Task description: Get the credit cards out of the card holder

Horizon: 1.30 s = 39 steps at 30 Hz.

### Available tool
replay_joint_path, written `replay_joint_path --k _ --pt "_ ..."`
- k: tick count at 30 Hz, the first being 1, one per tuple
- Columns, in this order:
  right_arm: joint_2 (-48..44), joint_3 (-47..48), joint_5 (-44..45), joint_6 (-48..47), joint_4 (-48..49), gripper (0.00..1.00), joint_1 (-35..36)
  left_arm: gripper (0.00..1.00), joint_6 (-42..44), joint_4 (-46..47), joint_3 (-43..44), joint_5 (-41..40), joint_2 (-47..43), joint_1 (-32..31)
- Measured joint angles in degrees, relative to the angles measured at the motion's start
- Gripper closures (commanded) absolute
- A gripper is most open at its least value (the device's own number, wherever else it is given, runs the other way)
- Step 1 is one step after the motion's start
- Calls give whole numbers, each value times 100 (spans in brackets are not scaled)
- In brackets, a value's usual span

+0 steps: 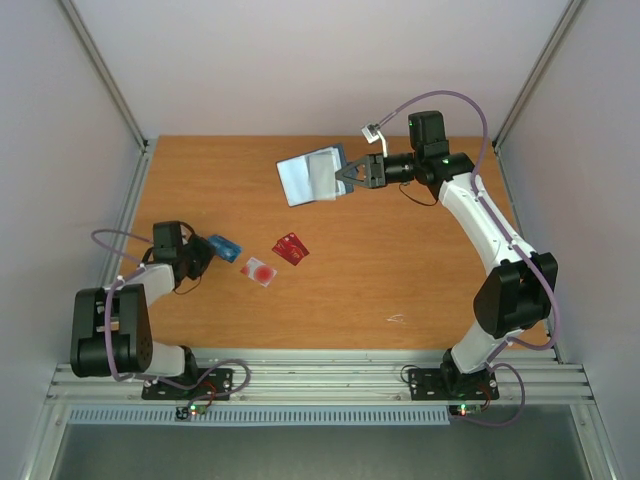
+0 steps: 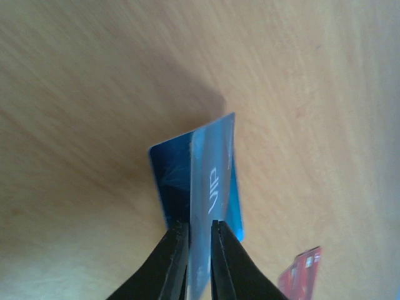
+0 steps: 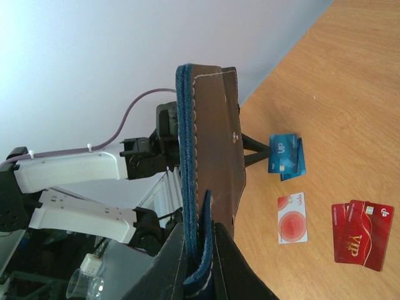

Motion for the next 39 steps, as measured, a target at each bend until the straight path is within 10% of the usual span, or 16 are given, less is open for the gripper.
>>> replay_joint_path --k 14,22,33,39 --pt "-87 103 234 -55 -219 99 79 42 -138 -1539 -61 -1005 -1185 -4" --pt "-354 422 935 -409 -885 99 625 1 2 90 -57 629 -2356 -199" --pt "164 2114 5980 -376 -3152 99 2332 1 1814 1158 138 2085 -2883 -1384" --pt "503 2284 6813 -179 -3681 99 2859 1 1843 1115 138 1893 -2883 -1694"
